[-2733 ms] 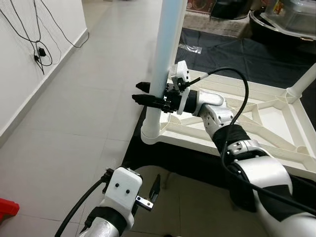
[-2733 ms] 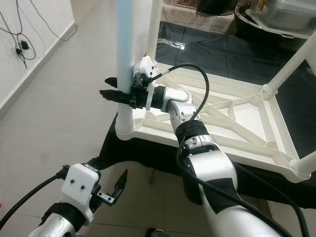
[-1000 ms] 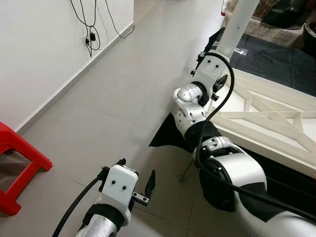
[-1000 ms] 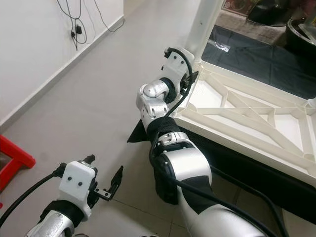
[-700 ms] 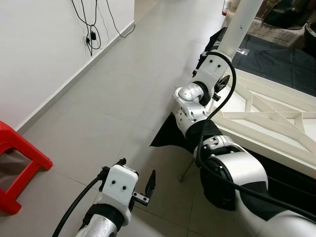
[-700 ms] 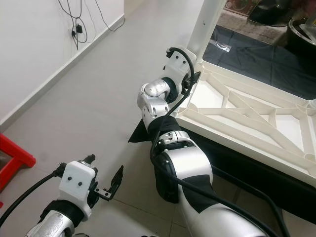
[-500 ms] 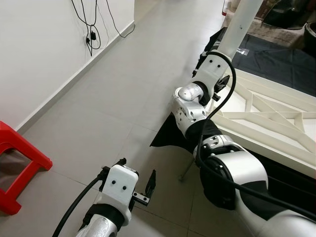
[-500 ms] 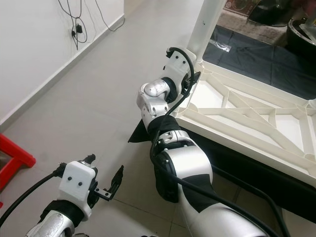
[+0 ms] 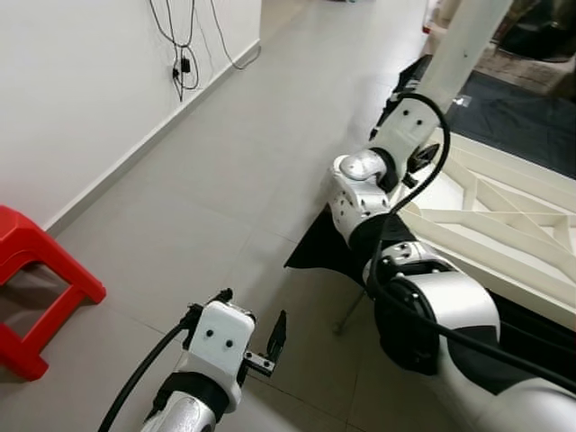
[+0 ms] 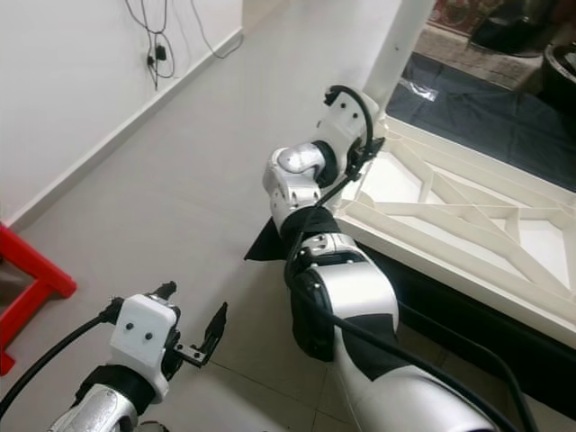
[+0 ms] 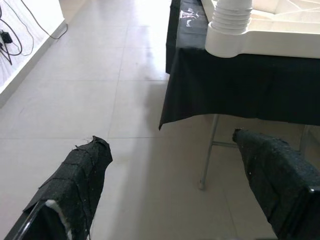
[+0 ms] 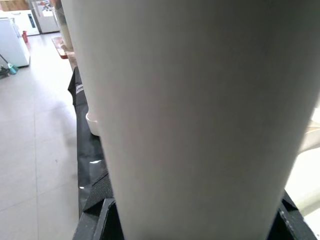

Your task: Building children table

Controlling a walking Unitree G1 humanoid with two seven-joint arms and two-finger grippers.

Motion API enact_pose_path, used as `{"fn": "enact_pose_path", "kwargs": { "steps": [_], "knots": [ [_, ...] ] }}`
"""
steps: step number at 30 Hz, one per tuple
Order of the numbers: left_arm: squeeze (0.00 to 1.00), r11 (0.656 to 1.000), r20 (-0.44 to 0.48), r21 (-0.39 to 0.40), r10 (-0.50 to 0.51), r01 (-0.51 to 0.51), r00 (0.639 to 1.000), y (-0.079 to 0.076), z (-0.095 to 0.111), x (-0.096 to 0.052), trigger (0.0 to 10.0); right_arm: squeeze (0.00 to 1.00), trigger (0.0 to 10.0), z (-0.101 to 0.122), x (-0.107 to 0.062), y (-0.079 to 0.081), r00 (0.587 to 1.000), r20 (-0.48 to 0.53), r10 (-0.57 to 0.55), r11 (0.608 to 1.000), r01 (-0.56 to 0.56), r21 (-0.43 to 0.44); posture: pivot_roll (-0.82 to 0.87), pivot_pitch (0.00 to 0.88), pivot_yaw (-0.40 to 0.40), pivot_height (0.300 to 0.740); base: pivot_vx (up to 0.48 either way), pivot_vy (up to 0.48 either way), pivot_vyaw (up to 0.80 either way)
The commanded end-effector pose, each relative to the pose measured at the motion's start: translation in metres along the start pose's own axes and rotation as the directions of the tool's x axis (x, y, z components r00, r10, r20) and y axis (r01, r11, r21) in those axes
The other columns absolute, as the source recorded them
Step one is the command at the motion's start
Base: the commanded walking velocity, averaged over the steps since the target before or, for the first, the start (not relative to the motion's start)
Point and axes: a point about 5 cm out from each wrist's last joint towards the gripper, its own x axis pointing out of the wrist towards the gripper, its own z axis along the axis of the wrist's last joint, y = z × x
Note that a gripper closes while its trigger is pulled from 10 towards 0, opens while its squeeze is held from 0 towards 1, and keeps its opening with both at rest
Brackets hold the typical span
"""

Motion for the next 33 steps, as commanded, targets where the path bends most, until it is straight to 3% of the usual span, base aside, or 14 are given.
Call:
{"fn": "enact_pose_path", "kwargs": {
  "steps": [1,5,6,7,8,21,22,23,24,33],
  "knots": [
    [0.00,1.000,-0.017,-0.001,-0.015,0.015,1.000,-0.002,-0.004,0.000,10.0,0.00,10.0,-0.031,0.015,-0.029,0.959,-0.208,-0.192,0.980,0.199,0.013,0.21,0.210,-0.121,0.740,0.000,0.000,0.00],
    [0.00,1.000,-0.019,-0.001,-0.015,0.015,1.000,-0.002,-0.004,0.000,10.0,0.00,10.0,-0.033,0.008,-0.023,0.967,-0.210,-0.141,0.989,0.148,0.015,0.21,0.210,-0.121,0.740,0.000,0.000,0.00],
    [0.00,1.000,-0.020,0.000,-0.015,0.015,1.000,-0.002,-0.005,0.000,10.0,0.37,10.0,-0.034,0.005,-0.019,0.969,-0.217,-0.119,0.992,0.126,0.020,0.21,0.210,-0.121,0.740,0.000,0.000,0.00],
    [0.00,1.000,-0.020,0.000,-0.015,0.015,1.000,-0.002,-0.005,0.000,10.0,0.37,10.0,-0.034,0.005,-0.019,0.969,-0.217,-0.119,0.992,0.126,0.020,0.21,0.210,-0.121,0.740,0.000,0.000,0.00],
    [0.00,1.000,-0.020,0.000,-0.014,0.014,1.000,-0.002,-0.005,-0.001,10.0,1.00,10.0,-0.034,0.003,-0.017,0.970,-0.222,-0.095,0.994,0.105,0.032,0.21,0.210,-0.121,0.740,0.000,0.000,0.00],
    [0.00,1.000,-0.022,0.000,-0.015,0.015,1.000,-0.001,-0.006,0.000,10.0,1.00,10.0,-0.034,-0.006,-0.009,0.976,-0.217,-0.027,0.998,0.040,0.055,0.21,0.207,-0.118,0.740,0.000,0.000,0.00],
    [0.00,1.000,-0.023,0.001,-0.015,0.015,1.000,-0.001,-0.007,0.000,10.0,0.74,10.0,-0.034,-0.007,-0.007,0.976,-0.217,-0.009,0.998,0.023,0.061,0.20,0.207,-0.114,0.740,0.000,0.000,0.00],
    [0.00,1.000,-0.023,0.001,-0.015,0.015,1.000,-0.001,-0.007,0.000,10.0,0.74,10.0,-0.034,-0.007,-0.007,0.976,-0.217,-0.009,0.998,0.023,0.061,0.20,0.207,-0.114,0.740,0.000,0.000,0.00],
    [0.00,1.000,-0.024,0.003,-0.016,0.016,1.000,0.000,-0.008,0.001,10.0,0.00,10.0,-0.035,-0.011,-0.003,0.973,-0.226,0.043,0.996,-0.025,0.080,0.20,0.204,-0.110,0.740,0.000,0.000,0.00],
    [0.00,1.000,-0.025,0.007,-0.017,0.017,1.000,0.003,-0.010,0.003,10.0,0.00,10.0,-0.045,-0.019,-0.001,0.963,-0.225,0.148,0.988,-0.134,0.077,0.19,0.186,-0.101,0.740,0.000,0.000,0.00]
  ]
}}
